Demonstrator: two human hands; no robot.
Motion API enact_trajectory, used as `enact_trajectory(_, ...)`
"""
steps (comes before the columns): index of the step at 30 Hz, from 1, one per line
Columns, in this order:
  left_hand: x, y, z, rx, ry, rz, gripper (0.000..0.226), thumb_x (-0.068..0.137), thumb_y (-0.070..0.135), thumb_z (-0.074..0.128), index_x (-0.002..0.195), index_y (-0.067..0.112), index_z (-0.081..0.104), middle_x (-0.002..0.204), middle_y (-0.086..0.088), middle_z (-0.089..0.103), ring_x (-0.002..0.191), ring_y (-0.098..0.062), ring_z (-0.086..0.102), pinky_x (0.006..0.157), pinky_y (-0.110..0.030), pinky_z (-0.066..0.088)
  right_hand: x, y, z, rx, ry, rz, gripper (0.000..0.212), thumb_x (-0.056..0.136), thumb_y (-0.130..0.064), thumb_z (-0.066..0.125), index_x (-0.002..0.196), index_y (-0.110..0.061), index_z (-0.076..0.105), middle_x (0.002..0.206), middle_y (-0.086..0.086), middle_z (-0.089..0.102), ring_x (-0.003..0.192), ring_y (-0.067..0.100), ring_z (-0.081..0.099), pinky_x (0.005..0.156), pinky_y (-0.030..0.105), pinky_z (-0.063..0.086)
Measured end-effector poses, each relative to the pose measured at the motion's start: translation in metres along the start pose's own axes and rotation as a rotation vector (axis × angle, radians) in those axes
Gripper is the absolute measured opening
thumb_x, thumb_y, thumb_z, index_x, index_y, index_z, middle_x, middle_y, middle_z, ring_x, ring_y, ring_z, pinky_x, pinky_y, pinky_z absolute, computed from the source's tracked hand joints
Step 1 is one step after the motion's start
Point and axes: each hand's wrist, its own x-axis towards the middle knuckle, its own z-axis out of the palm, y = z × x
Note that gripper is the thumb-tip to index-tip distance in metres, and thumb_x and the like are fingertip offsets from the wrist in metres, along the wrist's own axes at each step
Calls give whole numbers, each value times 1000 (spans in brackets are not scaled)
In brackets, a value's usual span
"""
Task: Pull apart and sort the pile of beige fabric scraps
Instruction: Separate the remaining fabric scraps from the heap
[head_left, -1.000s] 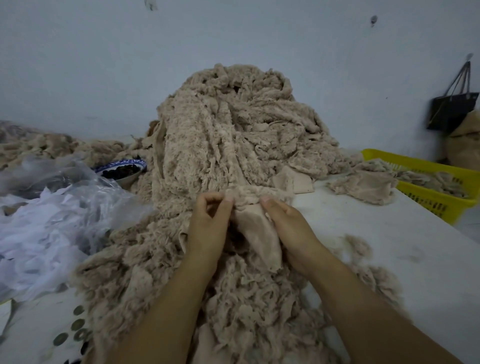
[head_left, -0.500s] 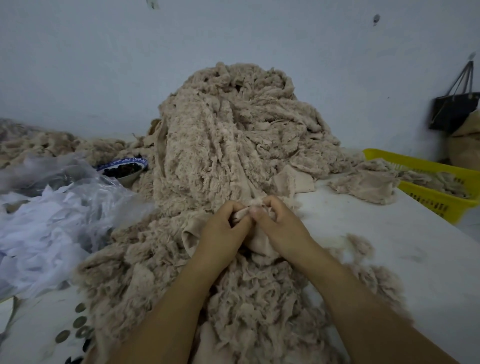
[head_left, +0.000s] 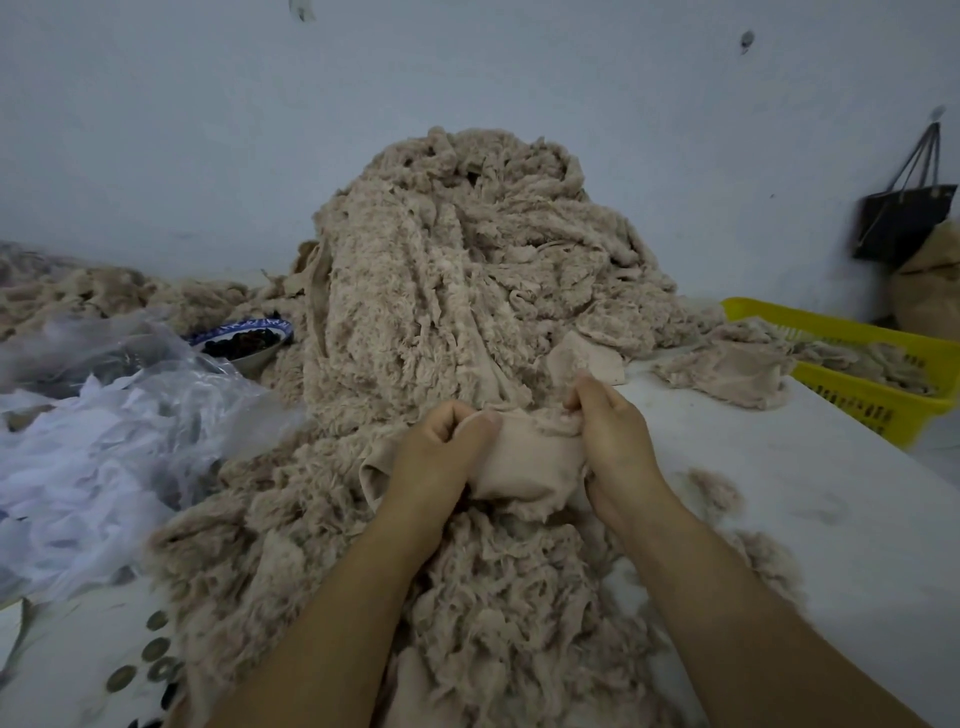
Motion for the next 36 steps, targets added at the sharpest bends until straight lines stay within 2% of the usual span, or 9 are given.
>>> enact_trajectory(3,2,4,-3,-144,163,-90,31,87,30,70,61,27,54,67,0,57,65,-21,55,56,-37,46,2,-2,-5,106,3,36,42,98,-35,53,58,-23,54,49,-7,42,41,10,35,39,24,30)
enact_trajectory(7,12,7,-18,-431,355,-153,15,93,24,67,80,18,63,67,3,69,61,-13,65,52,-27,53,7,-2,-23,145,35,-20,31,99,-20,50,69,-13,50,42,-7,26,38,10,18,37,23,17)
enact_trajectory(14,10,4,-12,-657,89,-181,21,96,26,59,111,11,61,70,2,62,48,-6,52,44,-17,45,-11,5,1,-195,-223,-173,28,81,-60,48,81,-38,65,68,-19,60,64,1,57,64,24,46)
enact_trajectory(17,5,8,-8,-622,-68,-205,35,84,30,64,112,8,66,79,-3,67,59,-8,59,51,-19,51,-20,11,8,-342,-307,-228,48,80,-81,41,83,-37,60,85,-18,63,76,-8,59,68,20,43)
enact_trajectory(21,-2,8,2,-401,-162,-187,24,90,25,68,109,11,74,107,-7,75,89,-16,73,73,-25,58,-16,12,8,-343,-251,-255,17,98,-53,50,91,-43,63,93,-19,67,79,-11,61,62,9,44)
enact_trajectory(24,-6,3,7,-16,-115,-52,26,92,37,68,67,30,73,74,11,72,71,0,67,65,-8,48,-17,10,6,-261,-211,-273,42,97,-57,44,117,-28,67,109,-8,71,99,3,65,72,12,46)
enact_trajectory(29,-4,2,7,-82,70,-60,38,96,56,53,64,53,74,77,27,73,76,10,68,59,-4,48,-22,2,5,-171,-123,-319,53,82,-72,36,80,-28,66,75,-11,71,68,-8,63,56,6,43)
enact_trajectory(33,4,0,8,-422,94,-85,35,88,51,58,97,22,76,98,5,78,94,-10,74,77,-28,59,-24,5,7,-259,-117,-352,61,91,-67,35,62,-17,56,55,-5,47,57,7,55,50,20,38)
enact_trajectory(36,4,3,7,-504,-18,-120,48,87,47,57,117,10,67,116,-10,74,106,-19,71,87,-34,60,-23,6,6,-241,-132,-321,51,82,-74,31,57,-33,48,50,-18,50,47,-5,51,47,7,36)
